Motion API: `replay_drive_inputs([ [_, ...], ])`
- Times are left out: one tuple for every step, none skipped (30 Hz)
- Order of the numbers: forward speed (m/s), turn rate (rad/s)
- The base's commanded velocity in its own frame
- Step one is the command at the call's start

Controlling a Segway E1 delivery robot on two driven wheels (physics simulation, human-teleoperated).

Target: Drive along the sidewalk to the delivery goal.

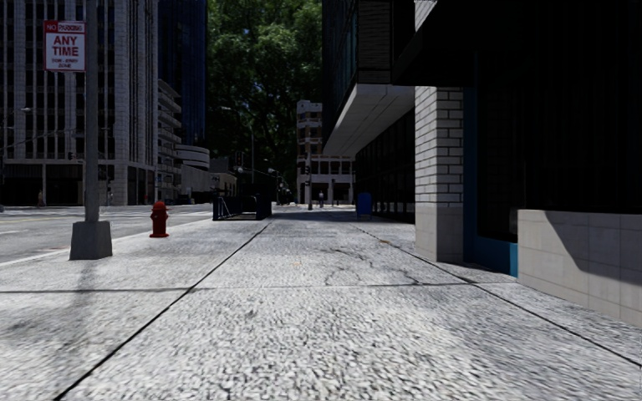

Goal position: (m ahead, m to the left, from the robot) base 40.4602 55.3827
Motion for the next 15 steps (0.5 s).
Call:
replay_drive_inputs([
  [2.0, 0.18],
  [2.0, 0.18],
  [2.0, 0.19],
  [2.0, 0.26],
  [2.0, 0.27],
  [2.0, 0.27],
  [2.0, 0.27],
  [2.0, 0.26],
  [2.0, 0.2],
  [2.0, 0.19],
  [2.0, 0.19],
  [2.0, 0.18],
  [2.0, 0.02],
  [2.0, 0.0],
  [2.0, 0.0],
])
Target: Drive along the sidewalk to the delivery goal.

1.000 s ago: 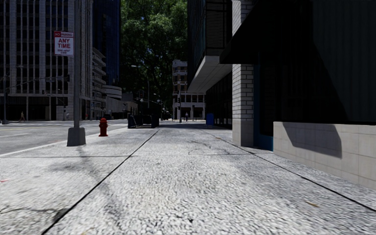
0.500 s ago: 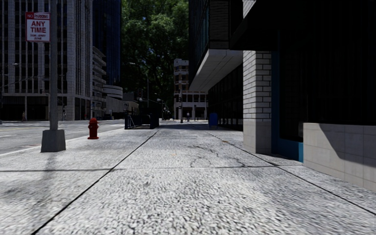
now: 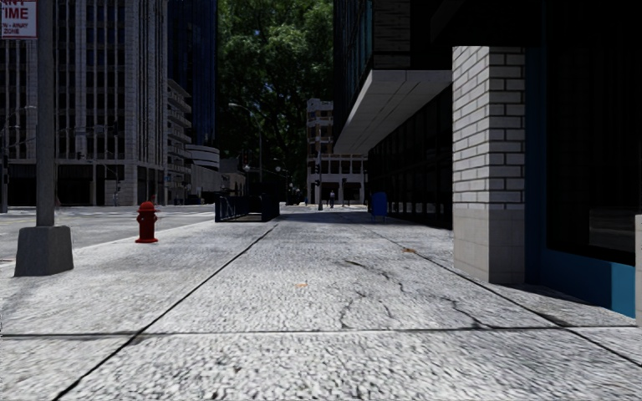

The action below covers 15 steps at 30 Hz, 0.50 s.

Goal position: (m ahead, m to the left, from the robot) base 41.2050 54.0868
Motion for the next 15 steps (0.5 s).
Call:
replay_drive_inputs([
  [2.0, 0.0],
  [2.0, 0.0],
  [2.0, 0.0],
  [2.0, 0.0],
  [2.0, 0.0],
  [2.0, 0.0],
  [2.0, 0.0],
  [2.0, 0.0],
  [2.0, 0.0],
  [2.0, 0.0],
  [2.0, 0.0],
  [2.0, 0.0],
  [2.0, 0.0],
  [2.0, 0.0],
  [2.0, 0.0],
])
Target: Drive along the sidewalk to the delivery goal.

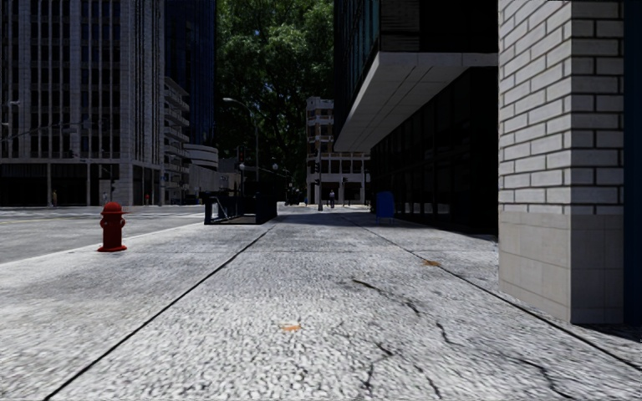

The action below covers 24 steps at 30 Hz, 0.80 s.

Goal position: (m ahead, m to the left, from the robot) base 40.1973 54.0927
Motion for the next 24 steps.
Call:
replay_drive_inputs([
  [2.0, 0.0],
  [2.0, 0.0],
  [2.0, 0.0],
  [2.0, 0.0],
  [2.0, 0.0],
  [2.0, 0.0],
  [2.0, 0.0],
  [2.0, 0.0],
  [2.0, 0.0],
  [2.0, 0.0],
  [2.0, 0.0],
  [2.0, 0.0],
  [2.0, 0.0],
  [2.0, 0.0],
  [2.0, 0.0],
  [2.0, 0.0],
  [2.0, 0.0],
  [2.0, 0.0],
  [2.0, 0.0],
  [2.0, 0.0],
  [2.0, 0.0],
  [2.0, 0.0],
  [2.0, 0.0],
  [2.0, 0.0],
])
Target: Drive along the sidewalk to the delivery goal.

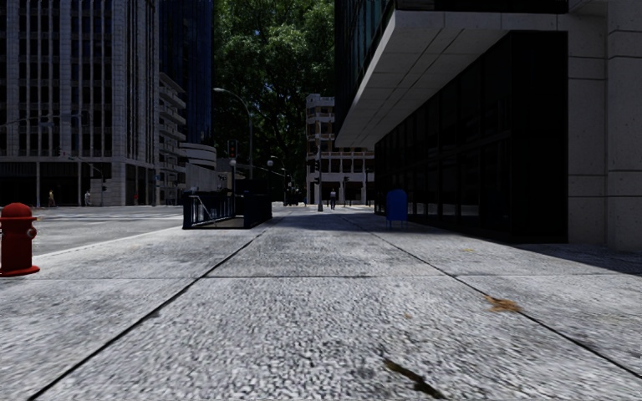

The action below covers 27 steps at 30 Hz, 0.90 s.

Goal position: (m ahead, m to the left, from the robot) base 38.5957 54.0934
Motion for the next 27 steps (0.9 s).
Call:
replay_drive_inputs([
  [2.0, 0.0],
  [2.0, 0.0],
  [2.0, 0.0],
  [2.0, 0.0],
  [2.0, 0.0],
  [2.0, 0.0],
  [2.0, 0.0],
  [2.0, 0.0],
  [2.0, 0.0],
  [2.0, 0.0],
  [2.0, 0.0],
  [2.0, 0.0],
  [2.0, 0.0],
  [2.0, 0.0],
  [2.0, 0.0],
  [2.0, 0.0],
  [2.0, 0.0],
  [2.0, 0.0],
  [2.0, 0.0],
  [2.0, 0.0],
  [2.0, 0.0],
  [2.0, 0.0],
  [2.0, 0.0],
  [2.0, 0.0],
  [2.0, 0.0],
  [2.0, 0.0],
  [2.0, 0.0],
])
